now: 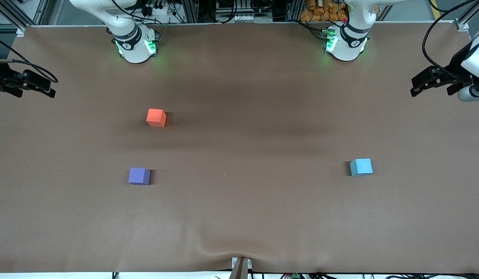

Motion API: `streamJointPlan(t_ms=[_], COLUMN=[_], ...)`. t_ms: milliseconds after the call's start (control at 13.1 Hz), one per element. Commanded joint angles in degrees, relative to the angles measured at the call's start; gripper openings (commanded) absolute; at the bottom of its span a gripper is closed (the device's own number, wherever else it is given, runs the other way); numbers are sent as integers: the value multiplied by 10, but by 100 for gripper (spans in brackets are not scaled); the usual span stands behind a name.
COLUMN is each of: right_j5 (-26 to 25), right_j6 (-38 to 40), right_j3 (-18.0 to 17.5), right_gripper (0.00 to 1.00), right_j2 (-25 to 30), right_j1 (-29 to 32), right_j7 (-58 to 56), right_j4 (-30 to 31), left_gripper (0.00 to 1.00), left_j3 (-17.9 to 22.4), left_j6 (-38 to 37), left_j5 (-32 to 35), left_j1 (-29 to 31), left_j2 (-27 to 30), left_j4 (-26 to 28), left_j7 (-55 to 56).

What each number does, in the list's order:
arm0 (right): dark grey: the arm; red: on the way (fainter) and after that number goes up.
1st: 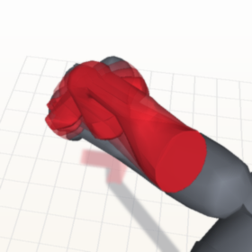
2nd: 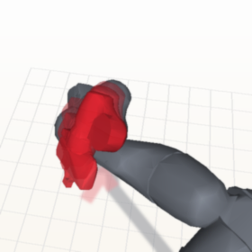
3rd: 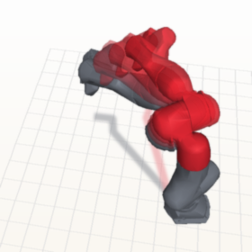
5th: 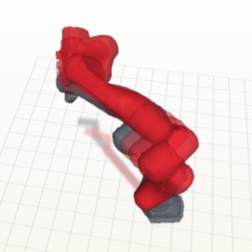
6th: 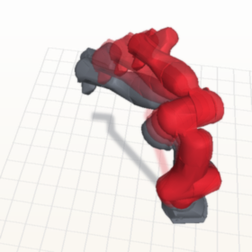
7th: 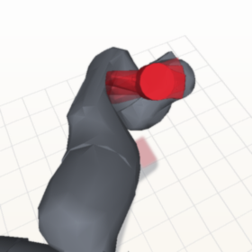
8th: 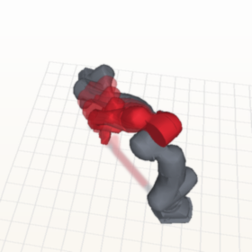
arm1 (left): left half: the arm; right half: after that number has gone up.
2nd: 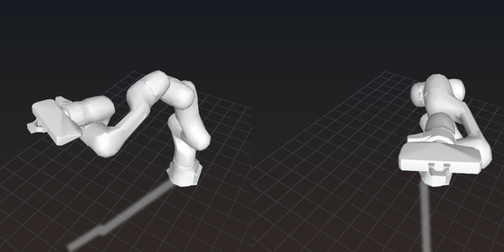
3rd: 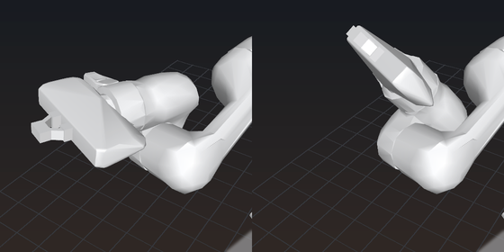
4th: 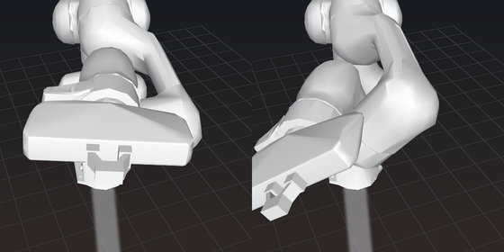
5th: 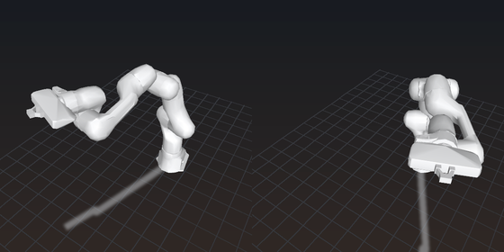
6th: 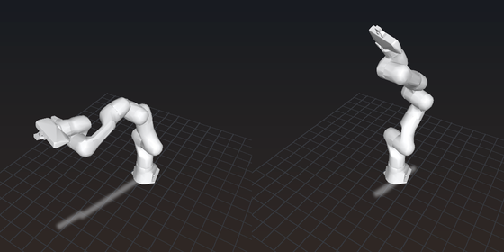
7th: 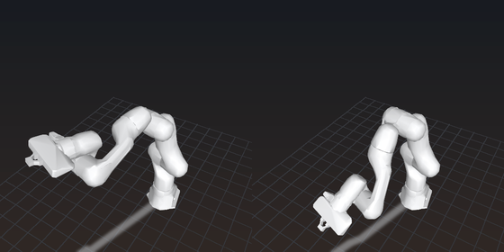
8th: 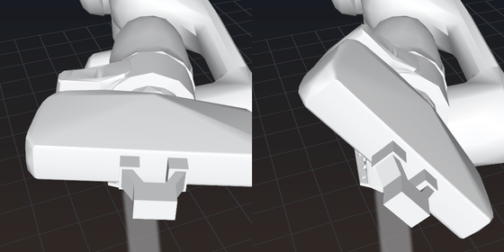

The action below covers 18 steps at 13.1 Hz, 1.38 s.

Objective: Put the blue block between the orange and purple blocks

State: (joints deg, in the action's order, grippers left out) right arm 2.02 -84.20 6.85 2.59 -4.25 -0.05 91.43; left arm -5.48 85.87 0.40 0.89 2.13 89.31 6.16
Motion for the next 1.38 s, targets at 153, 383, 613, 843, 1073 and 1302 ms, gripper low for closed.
streamJointPlan(t_ms=[153,383,613,843,1073,1302], right_j5=[7,7,7,8,8,8], right_j6=[-1,-2,-3,-4,-4,-4], right_j3=[2,2,3,2,3,3], right_gripper=[100,100,100,100,100,100], right_j2=[2,2,2,2,2,2], right_j1=[-1,-2,-1,-2,-2,-2], right_j7=[-5,-5,-5,-5,-5,-5], right_j4=[4,4,8,8,8,8], left_gripper=[100,100,100,100,100,100], left_j3=[0,0,0,0,-1,-2], left_j6=[3,3,5,40,98,143], left_j5=[0,0,0,0,-8,-7], left_j1=[3,3,3,6,22,20], left_j2=[-4,-4,-5,-12,-42,-70], left_j4=[-9,-8,-5,27,59,81], left_j7=[-13,-13,-13,-13,-14,-14])
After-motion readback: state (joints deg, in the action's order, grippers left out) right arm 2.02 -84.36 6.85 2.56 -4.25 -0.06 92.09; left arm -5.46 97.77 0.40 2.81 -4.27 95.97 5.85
